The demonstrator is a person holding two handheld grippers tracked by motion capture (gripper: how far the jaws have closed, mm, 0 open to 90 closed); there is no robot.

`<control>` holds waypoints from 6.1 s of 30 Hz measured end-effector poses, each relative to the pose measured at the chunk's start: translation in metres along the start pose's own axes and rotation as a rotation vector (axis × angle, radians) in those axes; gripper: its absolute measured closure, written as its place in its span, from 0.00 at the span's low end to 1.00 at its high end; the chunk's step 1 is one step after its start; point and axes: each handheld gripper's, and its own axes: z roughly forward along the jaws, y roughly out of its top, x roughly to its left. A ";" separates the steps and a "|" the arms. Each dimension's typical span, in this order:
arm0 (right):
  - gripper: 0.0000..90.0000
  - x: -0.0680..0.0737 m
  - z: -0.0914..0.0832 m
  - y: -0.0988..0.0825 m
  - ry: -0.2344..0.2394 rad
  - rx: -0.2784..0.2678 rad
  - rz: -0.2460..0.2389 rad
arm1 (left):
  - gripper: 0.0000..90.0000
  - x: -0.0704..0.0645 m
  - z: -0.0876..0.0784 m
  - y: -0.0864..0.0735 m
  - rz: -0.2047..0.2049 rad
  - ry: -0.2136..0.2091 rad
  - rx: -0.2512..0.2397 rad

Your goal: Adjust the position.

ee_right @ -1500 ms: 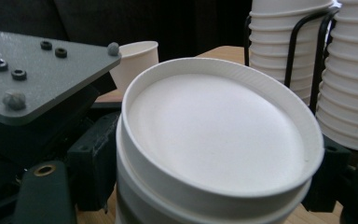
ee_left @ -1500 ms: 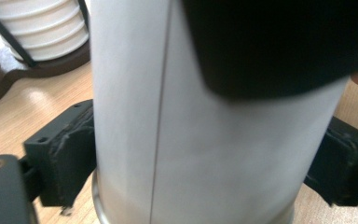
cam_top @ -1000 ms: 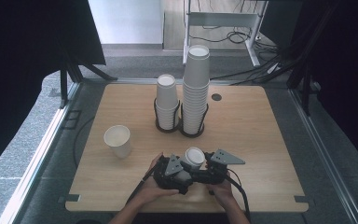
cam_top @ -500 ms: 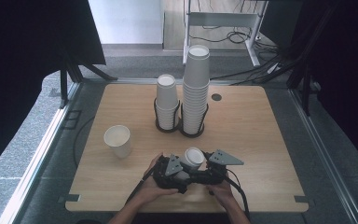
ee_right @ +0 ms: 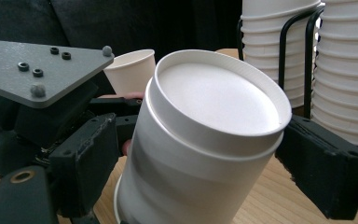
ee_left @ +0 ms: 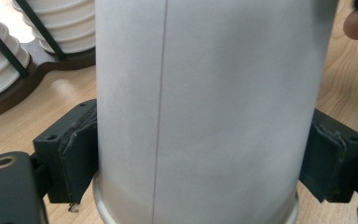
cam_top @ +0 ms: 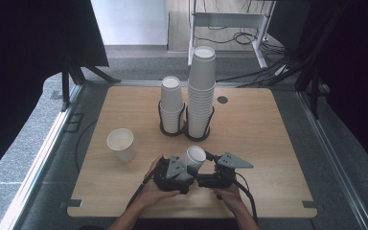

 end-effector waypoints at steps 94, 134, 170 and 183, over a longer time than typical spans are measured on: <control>0.11 -0.001 0.046 0.079 0.143 0.850 -0.585 | 0.12 -0.019 0.012 0.025 0.625 0.436 0.232; 0.24 -0.038 0.029 0.044 0.104 0.672 -0.374 | 0.03 -0.004 -0.016 0.012 0.313 0.270 0.084; 0.23 -0.037 -0.010 0.000 0.028 0.252 -0.099 | 0.16 0.018 -0.034 -0.006 -0.070 0.221 -0.015; 0.23 -0.030 -0.005 -0.008 0.007 0.200 -0.102 | 0.16 0.023 -0.031 -0.011 -0.122 0.177 -0.004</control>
